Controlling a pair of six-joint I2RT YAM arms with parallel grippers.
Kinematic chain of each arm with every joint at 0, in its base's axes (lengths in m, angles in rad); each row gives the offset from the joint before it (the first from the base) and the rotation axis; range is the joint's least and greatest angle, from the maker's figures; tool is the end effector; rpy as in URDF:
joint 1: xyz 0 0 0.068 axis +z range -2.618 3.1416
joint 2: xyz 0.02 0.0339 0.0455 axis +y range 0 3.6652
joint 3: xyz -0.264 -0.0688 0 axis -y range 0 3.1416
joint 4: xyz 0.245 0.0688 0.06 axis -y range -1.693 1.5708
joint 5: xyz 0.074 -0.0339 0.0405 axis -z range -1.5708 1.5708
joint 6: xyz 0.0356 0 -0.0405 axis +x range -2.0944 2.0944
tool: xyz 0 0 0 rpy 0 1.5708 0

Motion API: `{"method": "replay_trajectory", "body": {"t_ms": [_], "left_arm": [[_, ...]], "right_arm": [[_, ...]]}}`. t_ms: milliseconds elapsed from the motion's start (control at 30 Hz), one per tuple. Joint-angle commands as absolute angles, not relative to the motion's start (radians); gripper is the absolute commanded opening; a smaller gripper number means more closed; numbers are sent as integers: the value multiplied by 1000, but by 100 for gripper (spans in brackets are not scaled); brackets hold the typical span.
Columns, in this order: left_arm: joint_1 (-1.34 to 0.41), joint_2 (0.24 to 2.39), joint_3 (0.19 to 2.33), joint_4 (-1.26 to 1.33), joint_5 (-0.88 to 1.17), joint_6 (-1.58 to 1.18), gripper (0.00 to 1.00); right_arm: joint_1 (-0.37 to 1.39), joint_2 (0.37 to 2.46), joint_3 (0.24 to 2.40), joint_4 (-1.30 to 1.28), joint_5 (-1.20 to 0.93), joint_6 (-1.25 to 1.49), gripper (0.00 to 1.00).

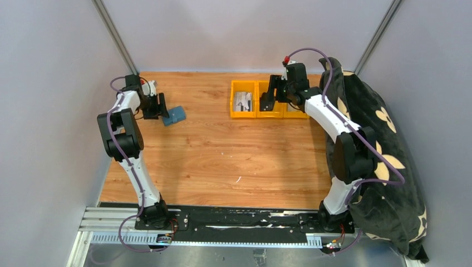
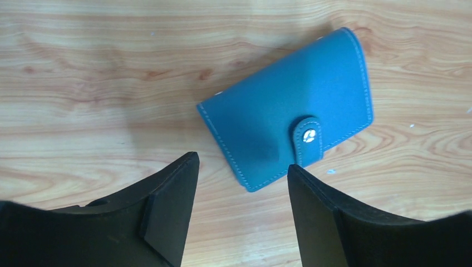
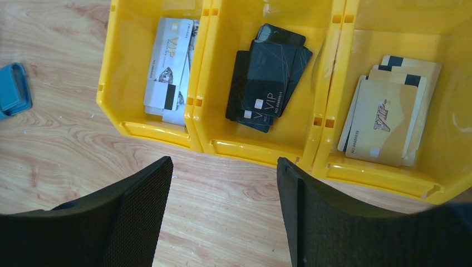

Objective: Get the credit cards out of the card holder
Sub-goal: Pick up the card holder from the center of the board.

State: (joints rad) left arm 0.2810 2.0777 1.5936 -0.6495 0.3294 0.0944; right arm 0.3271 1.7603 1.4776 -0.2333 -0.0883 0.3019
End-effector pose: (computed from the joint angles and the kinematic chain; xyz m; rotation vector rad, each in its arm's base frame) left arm 0.4245 0.1105 0.1858 -0.1487 2.6331 -0.3211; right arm 0.3938 0.1369 0.3080 -0.0812 2.1181 0.4708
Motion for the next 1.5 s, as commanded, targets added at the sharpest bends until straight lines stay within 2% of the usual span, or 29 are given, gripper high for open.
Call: {"method": "replay_trajectory", "body": {"t_ms": [0, 167, 400, 467, 600, 700, 800, 1033, 1167, 1300, 1467], "left_arm": [[281, 2070, 1604, -648, 407, 8, 68], [280, 2104, 1609, -602, 280, -44, 64], [266, 2177, 1658, -602, 284, -67, 55], [252, 2193, 1674, -603, 279, -63, 48], [223, 2206, 1679, -603, 267, -39, 14], [198, 2173, 1626, -603, 276, 23, 1], [160, 2094, 1544, -623, 311, 151, 0], [-4, 1921, 1337, -665, 250, 383, 0], [-116, 1874, 1262, -682, 200, 456, 0], [-158, 1857, 1247, -694, 209, 461, 0], [-216, 1821, 1246, -743, 241, 467, 0]], "right_arm": [[340, 1779, 1465, -235, -67, 300, 72], [340, 1775, 1458, -233, -48, 297, 71], [341, 1789, 1458, -233, -23, 282, 71], [341, 1808, 1464, -232, -18, 280, 71], [340, 1866, 1497, -233, 33, 261, 70], [331, 1907, 1533, -259, 118, 249, 67], [312, 1945, 1567, -268, 160, 244, 65], [298, 2029, 1654, -281, 185, 217, 62], [304, 1993, 1682, -312, 152, 216, 61], [301, 1947, 1650, -262, 208, 194, 66], [269, 2044, 1742, -317, 216, 184, 67]]}}
